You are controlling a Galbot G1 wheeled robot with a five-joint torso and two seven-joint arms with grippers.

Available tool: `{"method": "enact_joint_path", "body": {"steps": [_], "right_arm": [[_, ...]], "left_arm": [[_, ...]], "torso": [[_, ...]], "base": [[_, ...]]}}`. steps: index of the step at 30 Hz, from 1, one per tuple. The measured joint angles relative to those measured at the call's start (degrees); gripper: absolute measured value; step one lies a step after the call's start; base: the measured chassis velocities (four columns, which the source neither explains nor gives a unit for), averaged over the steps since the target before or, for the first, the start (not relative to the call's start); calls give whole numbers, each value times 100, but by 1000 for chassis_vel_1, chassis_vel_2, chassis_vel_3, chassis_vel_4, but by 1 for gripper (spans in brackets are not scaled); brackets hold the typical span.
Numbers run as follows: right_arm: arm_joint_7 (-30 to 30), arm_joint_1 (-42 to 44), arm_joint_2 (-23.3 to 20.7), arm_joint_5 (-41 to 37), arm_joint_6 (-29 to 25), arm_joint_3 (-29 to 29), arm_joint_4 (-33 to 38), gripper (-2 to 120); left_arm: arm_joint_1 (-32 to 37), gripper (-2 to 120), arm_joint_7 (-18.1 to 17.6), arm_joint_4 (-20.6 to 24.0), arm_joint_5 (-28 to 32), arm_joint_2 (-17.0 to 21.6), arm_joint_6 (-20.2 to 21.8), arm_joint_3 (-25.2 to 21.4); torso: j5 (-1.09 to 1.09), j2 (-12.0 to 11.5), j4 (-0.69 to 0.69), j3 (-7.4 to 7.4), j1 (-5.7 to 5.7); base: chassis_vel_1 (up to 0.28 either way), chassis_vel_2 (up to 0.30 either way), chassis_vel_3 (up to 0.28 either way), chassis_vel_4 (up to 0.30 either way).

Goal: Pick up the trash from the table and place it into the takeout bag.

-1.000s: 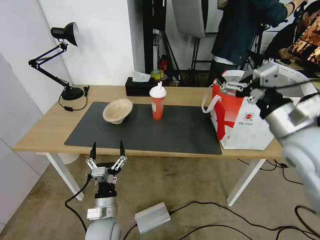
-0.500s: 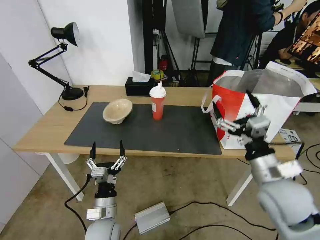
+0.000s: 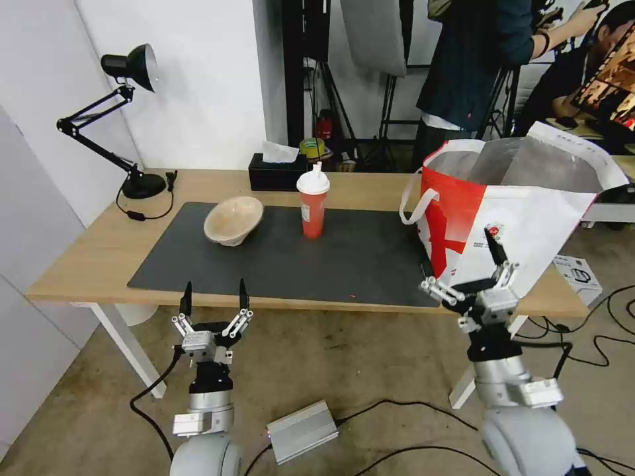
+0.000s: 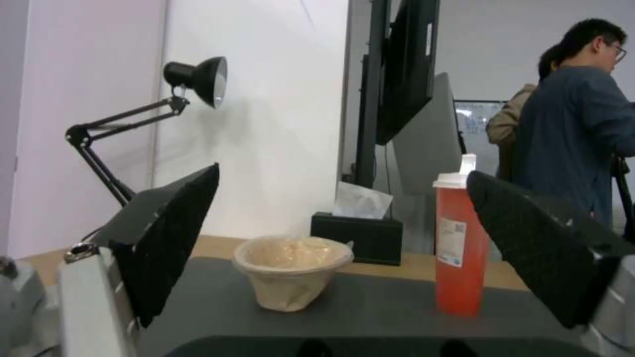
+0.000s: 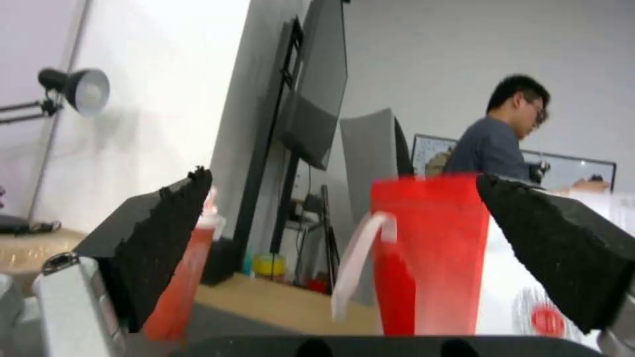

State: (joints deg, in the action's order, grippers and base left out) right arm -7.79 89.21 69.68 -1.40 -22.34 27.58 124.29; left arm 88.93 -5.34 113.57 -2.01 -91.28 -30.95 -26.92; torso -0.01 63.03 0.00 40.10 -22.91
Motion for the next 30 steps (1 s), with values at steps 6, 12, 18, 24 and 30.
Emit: {"method": "enact_joint_path", "body": {"steps": [6, 12, 18, 24, 30], "right_arm": [[-74, 258, 192, 213, -365, -44, -286, 100], [-132, 342, 305, 355, -553, -80, -446, 100], [-159, 373, 407, 423, -616, -153, -508, 100], [-164, 388, 461, 474, -633, -179, -518, 100], [-163, 384, 463, 474, -633, -191, -518, 100]], "left_arm": [[-16, 100, 1, -15, 0, 0, 0, -7], [-56, 100, 1, -30, 1, 0, 6, -10], [-65, 100, 1, -29, 5, -1, 13, -10], [-69, 100, 1, -24, 14, 0, 17, -20], [-76, 100, 1, -23, 18, 0, 19, -20]], "torso": [[0, 0, 0, 0, 0], [0, 0, 0, 1, 0], [0, 0, 0, 1, 0], [0, 0, 0, 1, 0], [0, 0, 0, 1, 0]], "base": [[0, 0, 0, 0], [0, 0, 0, 0], [0, 0, 0, 0], [0, 0, 0, 0], [0, 0, 0, 0]]}}
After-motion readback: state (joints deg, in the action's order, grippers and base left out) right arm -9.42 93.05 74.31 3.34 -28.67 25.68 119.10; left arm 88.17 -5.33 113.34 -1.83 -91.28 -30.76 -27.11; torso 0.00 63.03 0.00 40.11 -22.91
